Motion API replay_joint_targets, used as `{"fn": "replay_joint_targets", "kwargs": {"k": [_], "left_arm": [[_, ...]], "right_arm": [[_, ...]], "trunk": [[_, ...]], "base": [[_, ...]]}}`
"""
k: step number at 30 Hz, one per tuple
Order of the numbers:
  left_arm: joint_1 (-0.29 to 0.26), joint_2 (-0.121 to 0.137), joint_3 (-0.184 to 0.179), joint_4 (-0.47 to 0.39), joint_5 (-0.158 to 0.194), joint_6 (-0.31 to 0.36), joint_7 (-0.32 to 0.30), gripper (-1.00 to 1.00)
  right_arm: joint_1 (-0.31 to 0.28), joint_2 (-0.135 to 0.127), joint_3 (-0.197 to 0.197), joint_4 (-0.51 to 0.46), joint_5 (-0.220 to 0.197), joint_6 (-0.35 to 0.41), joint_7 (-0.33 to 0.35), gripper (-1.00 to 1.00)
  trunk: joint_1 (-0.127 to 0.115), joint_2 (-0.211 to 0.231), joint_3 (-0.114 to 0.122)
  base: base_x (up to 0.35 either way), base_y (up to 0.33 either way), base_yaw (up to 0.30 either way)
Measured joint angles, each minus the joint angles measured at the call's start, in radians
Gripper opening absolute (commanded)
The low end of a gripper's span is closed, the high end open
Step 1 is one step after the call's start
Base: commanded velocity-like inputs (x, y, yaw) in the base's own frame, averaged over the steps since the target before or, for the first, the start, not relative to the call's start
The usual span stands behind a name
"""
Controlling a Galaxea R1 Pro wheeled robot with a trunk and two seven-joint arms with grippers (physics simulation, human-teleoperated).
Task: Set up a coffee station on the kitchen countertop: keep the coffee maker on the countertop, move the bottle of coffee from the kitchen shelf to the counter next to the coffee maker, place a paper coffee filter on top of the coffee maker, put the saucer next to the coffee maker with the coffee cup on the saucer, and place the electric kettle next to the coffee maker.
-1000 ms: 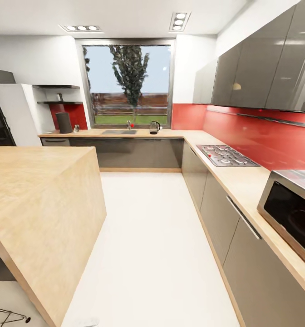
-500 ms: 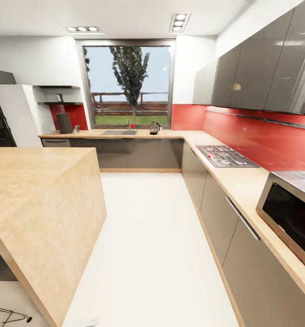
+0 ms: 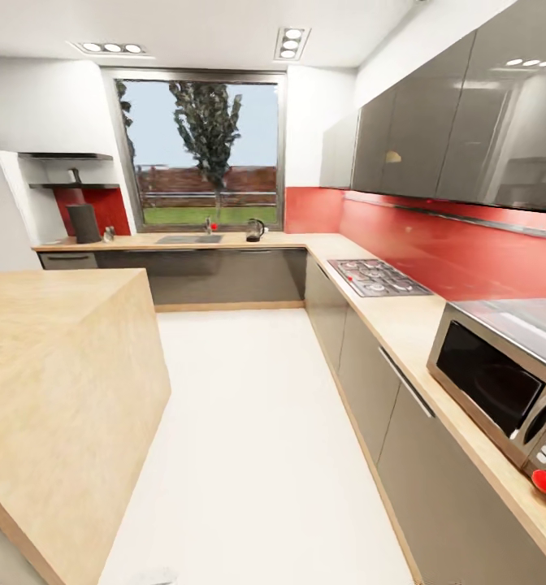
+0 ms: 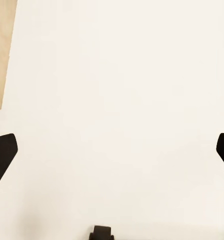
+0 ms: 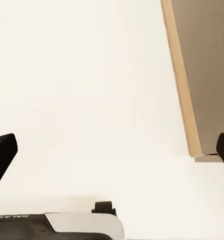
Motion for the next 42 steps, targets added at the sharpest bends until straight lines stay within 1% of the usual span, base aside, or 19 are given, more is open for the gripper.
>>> {"fn": "replay_joint_targets", "kwargs": {"k": [7, 13, 15, 17, 21, 42], "left_arm": [[0.000, 0.001, 0.000, 0.000, 0.001, 0.000, 0.000, 1.00], [0.001, 0.004, 0.000, 0.000, -0.004, 0.000, -0.004, 1.00], [0.002, 0.004, -0.006, 0.000, -0.010, -0.001, -0.010, 1.00], [0.011, 0.004, -0.013, -0.001, -0.022, -0.004, -0.014, 1.00], [0.014, 0.004, -0.014, -0.002, -0.027, -0.004, -0.013, 1.00], [0.017, 0.008, -0.014, -0.002, -0.028, -0.005, -0.013, 1.00]], "right_arm": [[0.000, 0.000, -0.001, 0.000, 0.000, 0.000, 0.000, 1.00], [0.000, -0.001, -0.001, 0.000, 0.001, 0.000, 0.002, 1.00], [0.000, -0.001, -0.001, 0.001, 0.001, 0.000, 0.003, 1.00], [0.000, -0.002, -0.001, 0.001, 0.001, 0.000, 0.003, 1.00], [0.000, -0.002, -0.001, 0.002, 0.001, 0.000, 0.003, 1.00], [0.000, -0.002, -0.001, 0.005, 0.001, 0.000, 0.001, 1.00]], "trunk": [[-0.027, 0.049, 0.022], [-0.027, 0.050, 0.022], [-0.027, 0.050, 0.022], [-0.028, 0.049, 0.022], [-0.028, 0.049, 0.022], [-0.028, 0.049, 0.022]], "base": [[0.000, 0.000, -0.030], [0.000, 0.000, -0.001], [0.032, 0.000, 0.000], [0.257, 0.000, 0.000], [0.306, 0.000, 0.000], [0.334, 0.000, 0.000]]}}
